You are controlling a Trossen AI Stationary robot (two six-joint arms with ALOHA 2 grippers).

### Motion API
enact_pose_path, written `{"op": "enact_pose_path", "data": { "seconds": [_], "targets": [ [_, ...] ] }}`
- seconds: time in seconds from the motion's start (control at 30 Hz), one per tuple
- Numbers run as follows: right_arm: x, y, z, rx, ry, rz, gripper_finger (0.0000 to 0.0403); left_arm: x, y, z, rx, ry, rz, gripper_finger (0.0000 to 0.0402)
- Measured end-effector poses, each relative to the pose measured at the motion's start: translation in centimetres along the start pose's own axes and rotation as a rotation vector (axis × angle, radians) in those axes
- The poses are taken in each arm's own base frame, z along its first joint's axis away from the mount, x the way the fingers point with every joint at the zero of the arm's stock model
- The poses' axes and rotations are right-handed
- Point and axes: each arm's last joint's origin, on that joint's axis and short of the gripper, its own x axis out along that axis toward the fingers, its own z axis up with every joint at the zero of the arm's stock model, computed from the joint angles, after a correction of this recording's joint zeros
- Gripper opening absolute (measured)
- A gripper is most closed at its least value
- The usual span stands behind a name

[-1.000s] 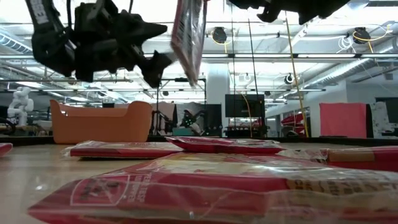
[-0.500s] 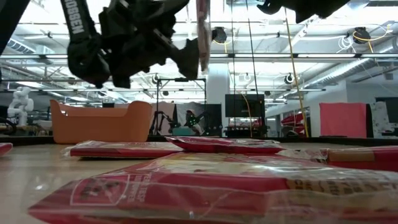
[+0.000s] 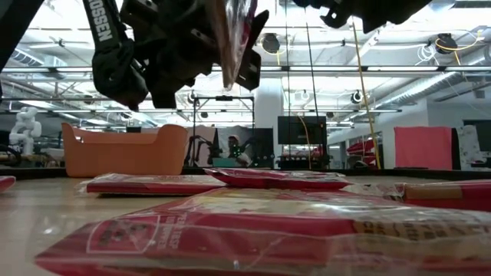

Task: Sort popcorn bags into baskets
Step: Put the red popcorn bag into the orange bin

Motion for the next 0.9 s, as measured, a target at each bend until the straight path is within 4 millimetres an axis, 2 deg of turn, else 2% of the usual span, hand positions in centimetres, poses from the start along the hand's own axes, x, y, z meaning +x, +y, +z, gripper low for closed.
{"op": "enact_pose_path", "data": {
  "seconds": [0.17, 0.33, 0.43, 0.57, 0.73, 0.9],
  "targets": [
    [0.0, 0.1, -0.4, 0.051, 0.078, -0.019, 0.0, -0.5, 0.5, -0.1, -0.057, 0.008, 0.031, 0.0163],
    [-0.1, 0.4, -0.7, 0.154, 0.142, -0.026, 0.0, -2.6, 1.2, -0.6, -0.106, 0.027, 0.095, 0.0084],
    [-0.1, 0.5, -0.9, 0.212, 0.193, -0.045, 0.0002, -3.8, 1.2, -1.1, -0.11, 0.039, 0.123, 0.0049],
    [-0.6, 0.3, -0.8, 0.247, 0.333, -0.139, 0.0019, -5.1, 1.3, -1.4, -0.129, 0.038, 0.166, 0.0044],
    [-1.5, -0.1, -0.2, 0.296, 0.471, -0.263, 0.0062, -6.0, 1.4, -1.3, -0.193, 0.017, 0.21, 0.0063],
    [-2.6, -1.1, 0.2, 0.409, 0.608, -0.511, 0.0111, -6.4, 1.6, -0.7, -0.199, -0.003, 0.241, 0.0043]
  ]
}}
